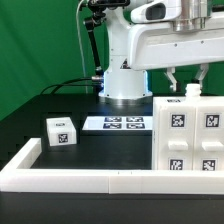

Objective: Assemble cabinet

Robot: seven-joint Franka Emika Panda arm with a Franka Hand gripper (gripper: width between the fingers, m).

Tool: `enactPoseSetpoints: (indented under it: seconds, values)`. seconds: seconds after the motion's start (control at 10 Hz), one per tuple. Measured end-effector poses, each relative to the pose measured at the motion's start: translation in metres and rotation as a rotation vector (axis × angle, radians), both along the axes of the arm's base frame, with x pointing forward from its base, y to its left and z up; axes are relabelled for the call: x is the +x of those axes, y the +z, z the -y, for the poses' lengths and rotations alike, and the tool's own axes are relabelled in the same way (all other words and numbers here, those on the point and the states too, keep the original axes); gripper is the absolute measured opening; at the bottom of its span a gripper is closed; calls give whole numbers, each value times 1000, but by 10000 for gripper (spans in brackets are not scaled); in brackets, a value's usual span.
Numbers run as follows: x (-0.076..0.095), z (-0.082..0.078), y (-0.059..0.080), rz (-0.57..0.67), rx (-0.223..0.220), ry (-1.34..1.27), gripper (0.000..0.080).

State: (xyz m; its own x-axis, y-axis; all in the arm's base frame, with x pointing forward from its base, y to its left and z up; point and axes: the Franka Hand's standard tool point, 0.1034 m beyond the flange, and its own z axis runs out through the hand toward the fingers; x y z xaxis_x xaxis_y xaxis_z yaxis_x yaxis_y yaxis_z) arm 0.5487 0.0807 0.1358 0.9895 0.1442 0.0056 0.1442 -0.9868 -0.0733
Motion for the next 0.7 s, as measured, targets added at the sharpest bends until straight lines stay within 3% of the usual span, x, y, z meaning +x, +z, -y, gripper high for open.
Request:
enactPoseSetpoints:
  seconds: [0.1,0.2,0.3,0.4,0.5,0.7]
  values:
    - [-2,0,-2,-1,-1,0,411]
    - [-17,0,-14,-9,-5,3,547]
    - [-33,7,-23,-17,-9,25,547]
    - [-50,19,-29,-17,-15,50,721]
    - [-64,33,-33,-15,-19,75,775]
    - [-86,72,-47,4,-32,149,795]
